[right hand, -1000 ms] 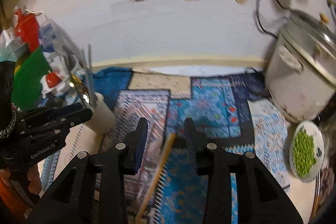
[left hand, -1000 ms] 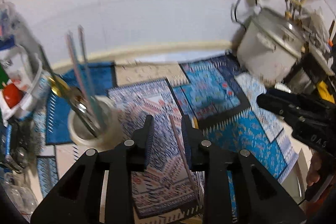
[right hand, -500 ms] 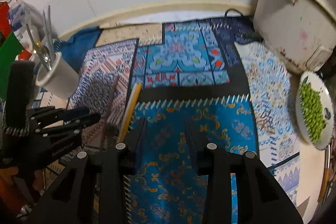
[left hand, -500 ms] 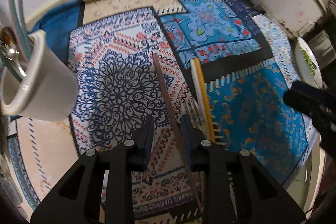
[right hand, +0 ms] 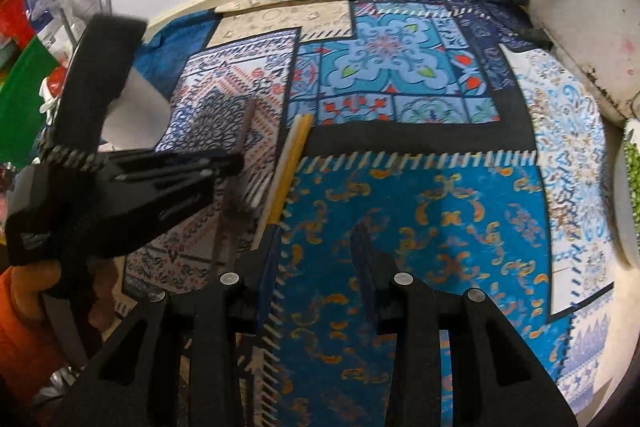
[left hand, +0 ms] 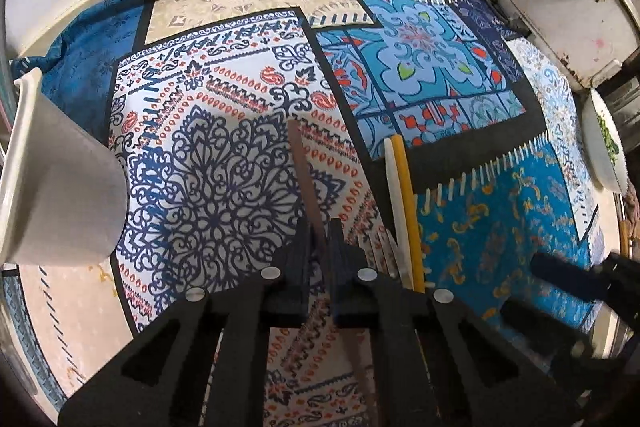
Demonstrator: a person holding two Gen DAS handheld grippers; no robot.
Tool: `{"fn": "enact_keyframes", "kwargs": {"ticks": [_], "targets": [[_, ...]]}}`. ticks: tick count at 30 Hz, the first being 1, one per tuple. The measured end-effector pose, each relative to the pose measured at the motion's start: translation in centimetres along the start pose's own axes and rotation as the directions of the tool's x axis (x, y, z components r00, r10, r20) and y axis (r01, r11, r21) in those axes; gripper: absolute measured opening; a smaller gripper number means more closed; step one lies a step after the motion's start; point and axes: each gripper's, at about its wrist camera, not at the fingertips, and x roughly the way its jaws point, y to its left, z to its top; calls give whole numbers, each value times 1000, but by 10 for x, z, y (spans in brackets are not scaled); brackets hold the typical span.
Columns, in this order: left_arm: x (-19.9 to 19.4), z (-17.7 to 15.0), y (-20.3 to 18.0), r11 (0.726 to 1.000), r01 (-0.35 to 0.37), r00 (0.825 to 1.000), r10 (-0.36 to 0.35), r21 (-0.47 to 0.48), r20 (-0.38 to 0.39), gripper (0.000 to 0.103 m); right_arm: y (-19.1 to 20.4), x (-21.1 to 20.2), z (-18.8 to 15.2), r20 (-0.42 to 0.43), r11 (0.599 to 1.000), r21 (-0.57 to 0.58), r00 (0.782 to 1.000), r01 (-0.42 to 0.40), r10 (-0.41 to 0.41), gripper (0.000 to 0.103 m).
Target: Organize utensils
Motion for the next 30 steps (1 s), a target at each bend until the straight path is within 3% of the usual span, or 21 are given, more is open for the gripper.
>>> {"fn": "enact_keyframes", "kwargs": {"ticks": [7, 11, 20, 30], "targets": [[-6, -14, 20, 1000, 20, 1000, -20, 8, -19, 4, 22, 17, -7, -47, 995, 15, 994, -98, 99, 33], [-14, -29, 39, 1000, 28, 999, -28, -3, -39, 4, 34, 28, -6, -69, 992, 16, 990, -122, 122, 20], [-23, -50, 65, 999, 37, 998, -38, -14, -57, 4, 55, 50, -4, -98, 999, -35, 995, -22, 19, 17], [-25, -53, 75, 997, 74, 995, -75, -8, -62, 5, 66, 65, 17, -49, 998, -28, 998, 48, -49, 17]]}}
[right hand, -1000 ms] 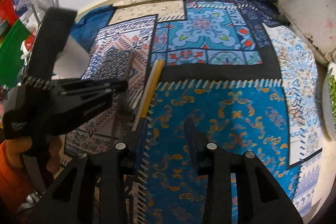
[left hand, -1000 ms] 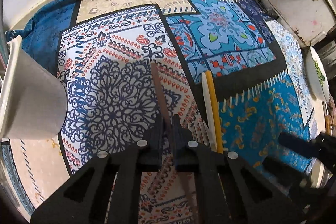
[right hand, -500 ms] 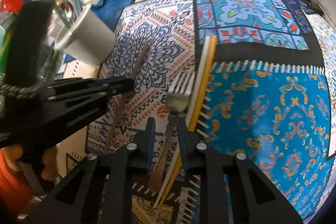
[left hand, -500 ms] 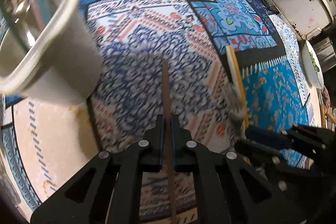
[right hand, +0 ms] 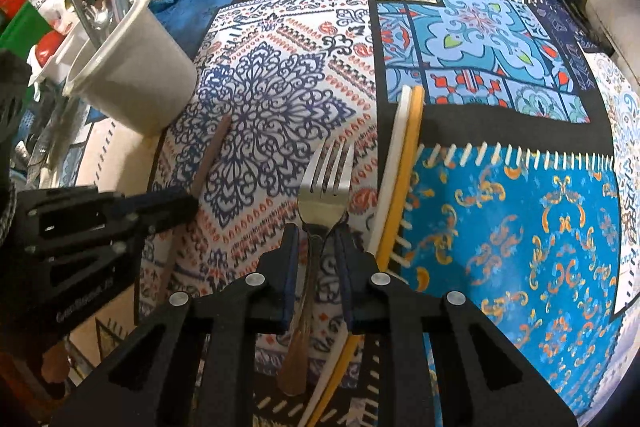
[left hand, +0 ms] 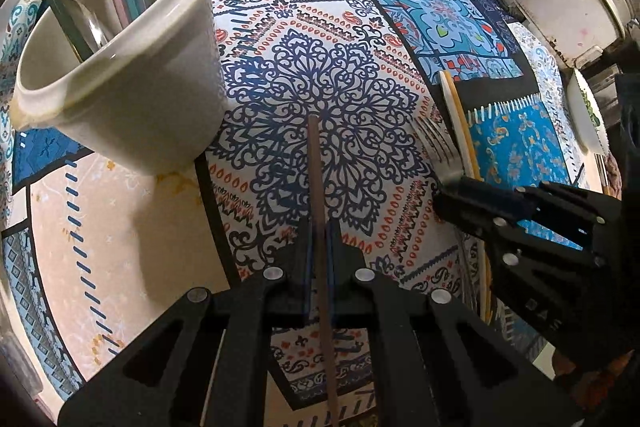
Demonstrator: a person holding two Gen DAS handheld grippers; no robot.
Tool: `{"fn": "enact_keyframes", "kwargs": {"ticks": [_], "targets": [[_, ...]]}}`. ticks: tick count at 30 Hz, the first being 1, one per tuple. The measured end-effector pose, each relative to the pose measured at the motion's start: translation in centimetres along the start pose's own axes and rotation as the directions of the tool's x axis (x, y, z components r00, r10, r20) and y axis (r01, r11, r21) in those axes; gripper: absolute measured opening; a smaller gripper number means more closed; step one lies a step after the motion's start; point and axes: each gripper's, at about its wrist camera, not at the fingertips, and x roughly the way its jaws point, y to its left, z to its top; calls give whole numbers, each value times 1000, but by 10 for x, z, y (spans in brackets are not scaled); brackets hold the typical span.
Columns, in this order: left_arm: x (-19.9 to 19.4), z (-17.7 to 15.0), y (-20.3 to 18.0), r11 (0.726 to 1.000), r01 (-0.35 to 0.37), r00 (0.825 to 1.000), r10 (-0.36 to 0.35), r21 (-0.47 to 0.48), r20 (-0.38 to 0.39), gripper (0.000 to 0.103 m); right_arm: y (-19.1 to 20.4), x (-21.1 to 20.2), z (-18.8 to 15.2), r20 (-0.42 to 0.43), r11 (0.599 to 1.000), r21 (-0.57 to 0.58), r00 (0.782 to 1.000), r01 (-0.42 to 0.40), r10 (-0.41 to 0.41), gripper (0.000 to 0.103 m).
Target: Organize utensils
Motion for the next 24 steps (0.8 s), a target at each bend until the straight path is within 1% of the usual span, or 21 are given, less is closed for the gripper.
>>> {"fn": "enact_keyframes", "kwargs": {"ticks": [4, 7, 8, 10, 13, 17, 21, 24], "targets": [[1, 2, 0, 1000, 2, 1000, -2, 8, -4, 5, 11, 7, 5, 29, 998, -34, 998, 50, -49, 17], [3, 5, -5, 999, -21, 999, 22, 33, -24, 5, 19, 11, 7, 47, 994, -66, 995, 86, -83, 16], [3, 5, -6, 999, -27, 999, 28, 41, -27, 5, 19, 13, 8, 50, 994, -65, 995, 87, -84, 15], [5, 7, -9, 997, -45, 998, 47, 65, -33, 5, 16, 13, 10, 48, 995, -60, 996, 84, -81, 10], [7, 8, -15, 992, -71, 997, 74, 103, -29, 5, 7, 10, 10, 38, 999, -28, 998, 44, -43, 9], [7, 6, -20, 986, -90, 996, 92, 142, -10, 5, 4, 2, 9, 51, 999, -21, 998, 38, -37, 9], [6, 7, -16, 988, -81, 997, 83, 134, -10, 4, 2, -13, 8, 83, 999, -22, 996, 37, -35, 9], [0, 6, -16, 988, -88, 996, 88, 129, 8, 4, -2, -29, 6, 112, 999, -19, 993, 30, -28, 9]]}}
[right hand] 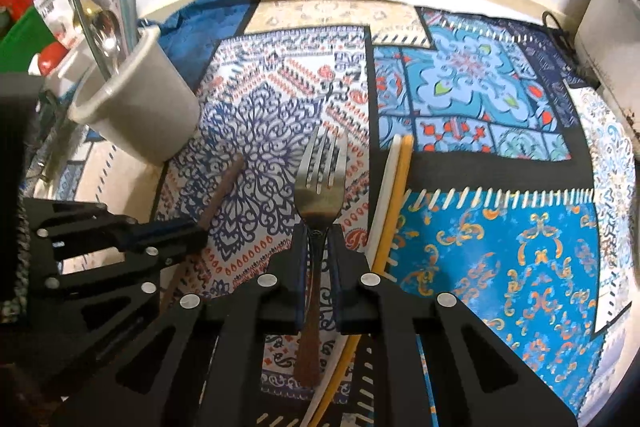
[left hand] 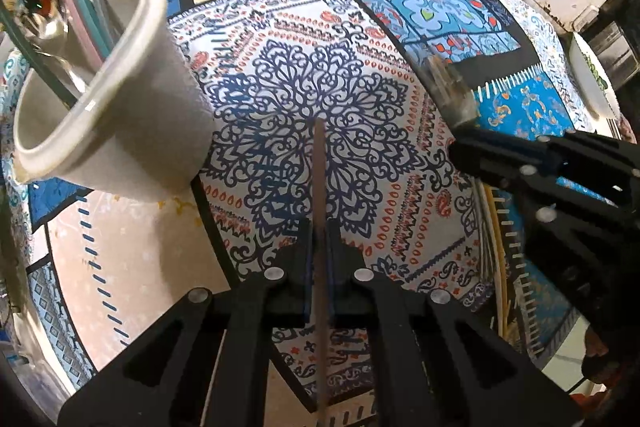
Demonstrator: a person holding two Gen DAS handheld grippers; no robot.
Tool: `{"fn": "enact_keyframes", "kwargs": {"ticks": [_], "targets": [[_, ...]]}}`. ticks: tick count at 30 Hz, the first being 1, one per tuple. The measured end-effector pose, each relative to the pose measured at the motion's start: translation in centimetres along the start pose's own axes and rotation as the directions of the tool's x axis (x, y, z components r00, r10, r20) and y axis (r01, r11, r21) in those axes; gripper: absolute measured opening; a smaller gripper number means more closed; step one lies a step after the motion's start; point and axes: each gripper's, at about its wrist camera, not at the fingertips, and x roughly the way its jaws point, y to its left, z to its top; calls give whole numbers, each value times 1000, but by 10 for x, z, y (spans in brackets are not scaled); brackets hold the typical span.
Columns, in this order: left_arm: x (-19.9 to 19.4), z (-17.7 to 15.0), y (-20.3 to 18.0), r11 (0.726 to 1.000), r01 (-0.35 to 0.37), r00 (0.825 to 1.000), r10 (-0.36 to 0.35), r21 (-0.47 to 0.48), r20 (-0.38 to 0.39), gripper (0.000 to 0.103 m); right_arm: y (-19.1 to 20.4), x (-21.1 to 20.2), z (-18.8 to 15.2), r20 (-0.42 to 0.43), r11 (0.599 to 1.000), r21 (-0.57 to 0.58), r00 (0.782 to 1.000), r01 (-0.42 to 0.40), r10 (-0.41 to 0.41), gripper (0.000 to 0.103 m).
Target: Organize utensils
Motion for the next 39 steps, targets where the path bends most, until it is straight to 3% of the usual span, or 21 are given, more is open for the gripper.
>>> {"fn": "enact_keyframes", "kwargs": {"ticks": [4, 7, 14, 22, 26, 36, 39], "targets": [[-17, 1, 1, 1000, -1, 999, 1, -10, 46, 4, -2, -19, 5, 44, 1000, 3, 999, -9, 9, 9], [-32, 2, 1, 1000, 2, 996, 0, -22, 87, 4, -2, -31, 9, 73, 1000, -1, 997, -13, 13, 2], [-69, 1, 0, 998, -1, 983, 12, -61, 182, 4, -2, -46, 17, 120, 999, -19, 992, -28, 30, 2], [-104, -7, 3, 994, -15, 960, 44, -107, 277, 4, -15, -40, 17, 65, 997, 18, 995, -72, 71, 4], [-116, -12, 7, 991, -10, 951, 52, -137, 305, 4, -23, -30, 15, 22, 996, 48, 997, -74, 73, 26], [-144, -19, 24, 980, 10, 925, 66, -197, 374, 3, -28, 5, 18, -70, 993, 78, 993, -86, 92, 27], [-150, -20, 28, 978, 17, 917, 67, -206, 393, 3, -30, 16, 23, -85, 995, 87, 995, -52, 60, 27]]}}
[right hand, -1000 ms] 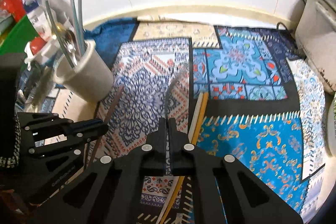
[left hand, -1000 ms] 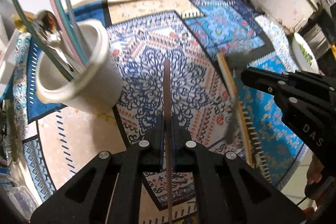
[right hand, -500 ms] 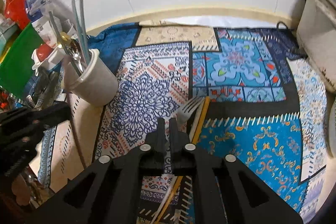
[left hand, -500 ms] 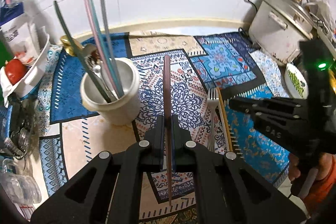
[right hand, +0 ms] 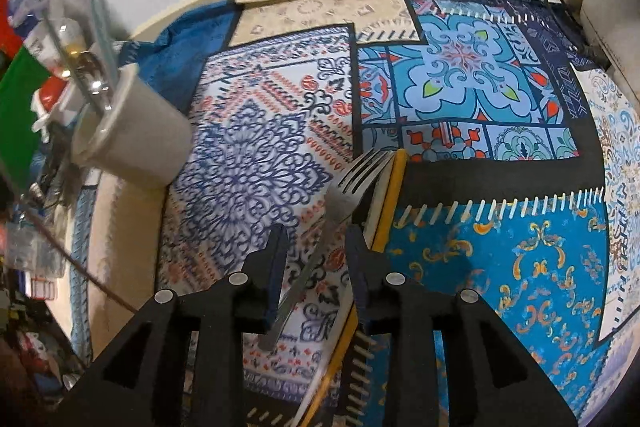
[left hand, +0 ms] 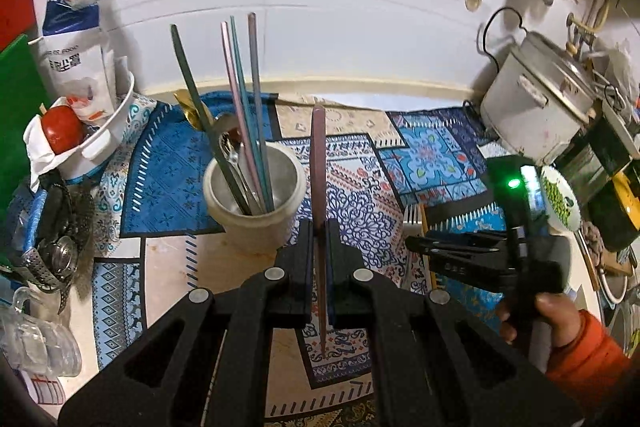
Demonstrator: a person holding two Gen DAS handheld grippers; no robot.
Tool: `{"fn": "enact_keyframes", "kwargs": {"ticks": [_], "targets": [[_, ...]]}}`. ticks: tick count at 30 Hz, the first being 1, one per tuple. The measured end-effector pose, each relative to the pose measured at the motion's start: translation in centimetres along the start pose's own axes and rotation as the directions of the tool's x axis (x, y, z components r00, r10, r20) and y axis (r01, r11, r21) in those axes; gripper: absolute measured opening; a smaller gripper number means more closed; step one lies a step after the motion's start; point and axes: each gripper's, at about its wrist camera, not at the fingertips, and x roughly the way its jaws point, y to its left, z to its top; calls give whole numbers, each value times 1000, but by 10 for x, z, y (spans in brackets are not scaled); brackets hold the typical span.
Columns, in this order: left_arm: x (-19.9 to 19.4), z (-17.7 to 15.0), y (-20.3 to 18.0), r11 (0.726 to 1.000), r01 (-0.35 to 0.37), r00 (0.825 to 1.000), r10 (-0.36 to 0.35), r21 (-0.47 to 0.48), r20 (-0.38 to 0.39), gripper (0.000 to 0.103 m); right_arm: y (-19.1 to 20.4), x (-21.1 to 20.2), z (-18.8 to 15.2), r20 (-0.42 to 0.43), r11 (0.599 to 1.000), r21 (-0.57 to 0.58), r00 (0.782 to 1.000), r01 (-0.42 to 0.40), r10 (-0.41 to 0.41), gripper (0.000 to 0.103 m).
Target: Organize utensils
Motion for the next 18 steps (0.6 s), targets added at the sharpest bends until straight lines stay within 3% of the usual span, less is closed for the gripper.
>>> {"fn": "enact_keyframes", "kwargs": {"ticks": [10, 11, 12, 18], "targets": [[-1, 7, 13, 1000, 14, 1000, -13, -19, 16, 3, 9, 24, 15, 0, 995, -39, 996, 89, -89, 27], [-1, 8, 14, 1000, 17, 1000, -17, -21, 17, 3, 12, 25, 15, 9, 993, -49, 994, 107, -107, 24], [-1, 9, 15, 1000, 19, 1000, -18, -22, 18, 3, 13, 27, 16, 13, 991, -54, 993, 119, -118, 9], [-2, 16, 16, 1000, 27, 999, -26, -15, 33, 3, 16, 27, 18, 27, 995, -44, 996, 86, -84, 2]]}}
